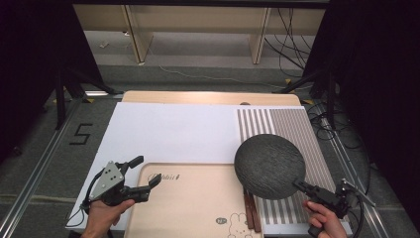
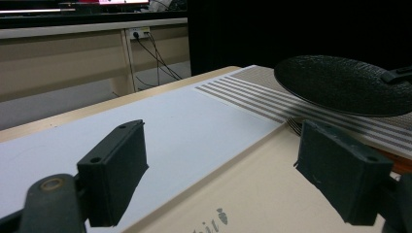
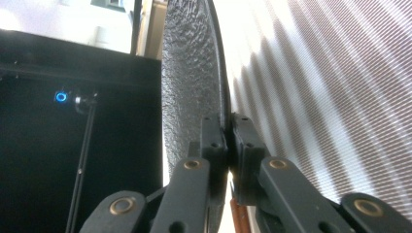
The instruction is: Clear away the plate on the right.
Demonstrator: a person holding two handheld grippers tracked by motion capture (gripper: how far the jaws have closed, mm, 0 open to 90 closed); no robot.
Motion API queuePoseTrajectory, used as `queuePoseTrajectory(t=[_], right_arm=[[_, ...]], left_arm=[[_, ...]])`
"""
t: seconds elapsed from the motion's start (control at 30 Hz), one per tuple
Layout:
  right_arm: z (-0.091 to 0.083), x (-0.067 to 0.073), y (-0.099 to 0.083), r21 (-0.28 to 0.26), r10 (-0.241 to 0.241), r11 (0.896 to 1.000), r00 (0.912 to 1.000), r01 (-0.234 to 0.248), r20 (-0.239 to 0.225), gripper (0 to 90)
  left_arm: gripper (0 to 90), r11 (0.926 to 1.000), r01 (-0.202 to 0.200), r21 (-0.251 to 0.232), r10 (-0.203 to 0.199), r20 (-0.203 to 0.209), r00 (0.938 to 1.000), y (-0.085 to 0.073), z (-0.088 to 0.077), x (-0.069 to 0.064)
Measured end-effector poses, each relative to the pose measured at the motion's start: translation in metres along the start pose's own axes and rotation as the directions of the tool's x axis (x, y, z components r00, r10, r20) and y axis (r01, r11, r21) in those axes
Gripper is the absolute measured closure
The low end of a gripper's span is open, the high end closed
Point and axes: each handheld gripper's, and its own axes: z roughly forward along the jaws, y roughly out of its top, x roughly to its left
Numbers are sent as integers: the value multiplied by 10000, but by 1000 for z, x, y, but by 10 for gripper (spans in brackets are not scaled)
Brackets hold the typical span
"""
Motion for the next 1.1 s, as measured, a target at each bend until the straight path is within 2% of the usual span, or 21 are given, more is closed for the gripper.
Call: queuePoseTrajectory(t=[0.03,0.17,0.23,0.3,0.6,0.67,0.73,0.83,0.9,0.93,0.97,1.0,1.03,1.1], right_arm=[[1,2,-1,140,-4,9999,9999,3,111,866],[9,3,-8,341,-100,9994,9999,101,-15,865],[11,6,-12,573,-324,9979,9994,318,104,863],[15,7,-15,696,-330,9971,9994,322,116,864],[30,13,-31,1162,-736,9904,9972,744,-114,863],[33,15,-34,1420,-708,9873,9975,711,-67,863],[36,16,-38,1635,-984,9818,9951,971,-2,863],[42,18,-44,1805,-1102,9774,9939,1102,-101,863],[46,20,-49,1949,-1045,9752,9945,1048,-121,864],[48,20,-50,2164,-1164,9691,9930,1180,-200,863],[50,20,-52,2143,-1216,9691,9924,1225,-176,863],[51,19,-54,2392,-1305,9619,9911,1327,-253,863],[53,21,-56,2394,-1114,9642,9935,1140,-243,862],[56,21,-59,2586,-1379,9558,9901,1402,-271,862]], left_arm=[[176,10000,-8,0,8,-13,10000,0,0,0],[176,10000,-4,6,4,-5,10000,0,0,0],[176,10000,-45,78,45,-42,10000,0,-1,0],[176,10000,-28,71,29,-49,10000,0,-1,0],[176,10000,-37,72,37,-29,10000,0,-1,0],[176,10000,-29,69,29,-27,10000,0,-1,0],[176,10000,-30,66,30,-25,10000,0,-2,0],[176,10000,-21,57,22,-29,10000,0,-2,0],[176,10000,-21,64,21,-23,10000,0,-2,0],[176,10000,-22,62,22,-25,10000,0,-2,0],[176,10000,-18,53,18,-28,10000,0,-2,0],[176,10000,-23,57,23,-28,10000,0,-2,0],[176,10000,-26,67,26,-38,10000,0,-2,0],[176,10000,-1,56,2,-56,10000,0,-2,0]])
